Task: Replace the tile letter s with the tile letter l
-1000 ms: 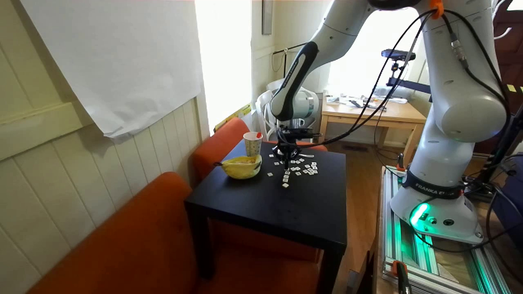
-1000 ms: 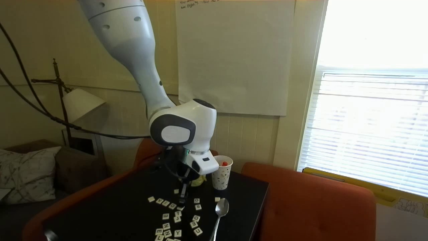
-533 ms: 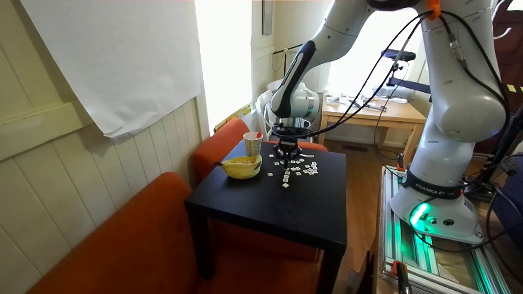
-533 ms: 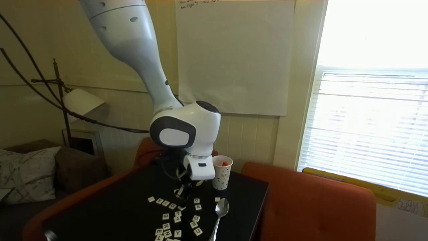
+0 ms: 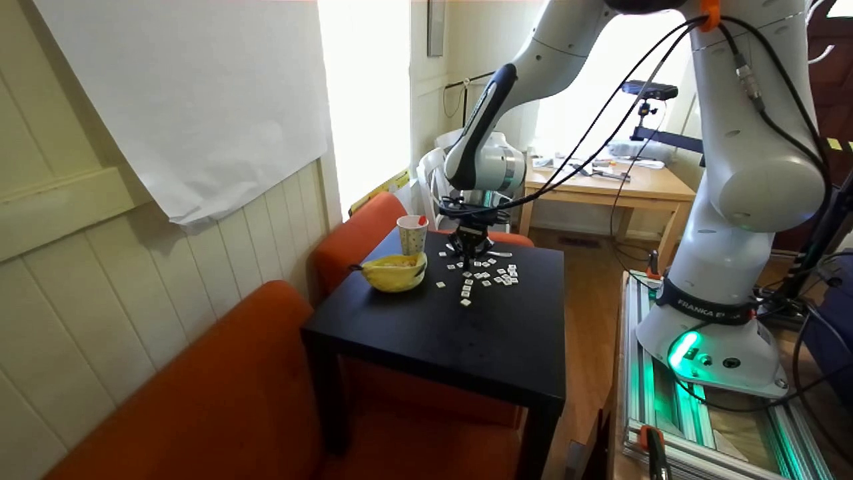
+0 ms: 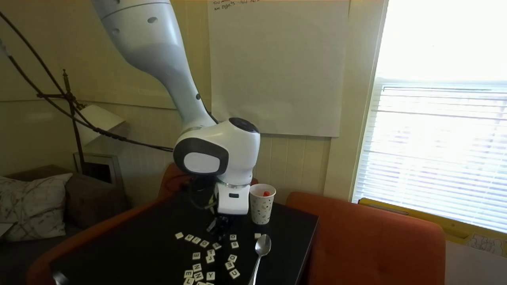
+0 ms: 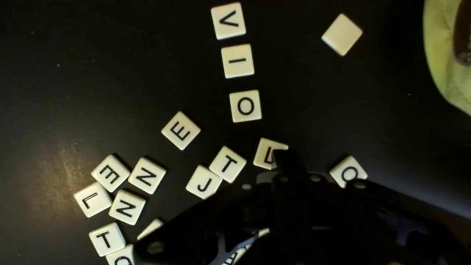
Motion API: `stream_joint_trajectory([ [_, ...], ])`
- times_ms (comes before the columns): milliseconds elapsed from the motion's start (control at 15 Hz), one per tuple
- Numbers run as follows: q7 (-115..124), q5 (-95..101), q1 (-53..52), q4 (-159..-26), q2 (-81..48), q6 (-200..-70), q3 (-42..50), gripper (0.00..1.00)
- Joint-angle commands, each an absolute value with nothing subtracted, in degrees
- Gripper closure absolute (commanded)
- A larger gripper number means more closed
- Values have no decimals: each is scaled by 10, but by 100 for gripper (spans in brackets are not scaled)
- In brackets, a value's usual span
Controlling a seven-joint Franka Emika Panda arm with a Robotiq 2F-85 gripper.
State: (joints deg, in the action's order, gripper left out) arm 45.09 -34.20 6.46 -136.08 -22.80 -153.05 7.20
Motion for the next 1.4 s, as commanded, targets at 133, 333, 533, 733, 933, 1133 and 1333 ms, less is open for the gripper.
stream_joint_trajectory([
  [133, 473, -321, 44, -1459, -113, -1562, 87, 100],
  [333, 464, -200, 28, -1483, -72, -1542, 105, 100],
  [533, 463, -81, 25, -1486, -35, -1518, 114, 100],
  [733, 434, 0, 35, -1468, -7, -1484, 102, 100],
  [933, 370, 16, 38, -1446, 6, -1459, 83, 100],
  [1133, 283, -2, 35, -1429, -3, -1460, 65, 100],
  [1333, 183, -13, 37, -1417, -18, -1475, 56, 100],
])
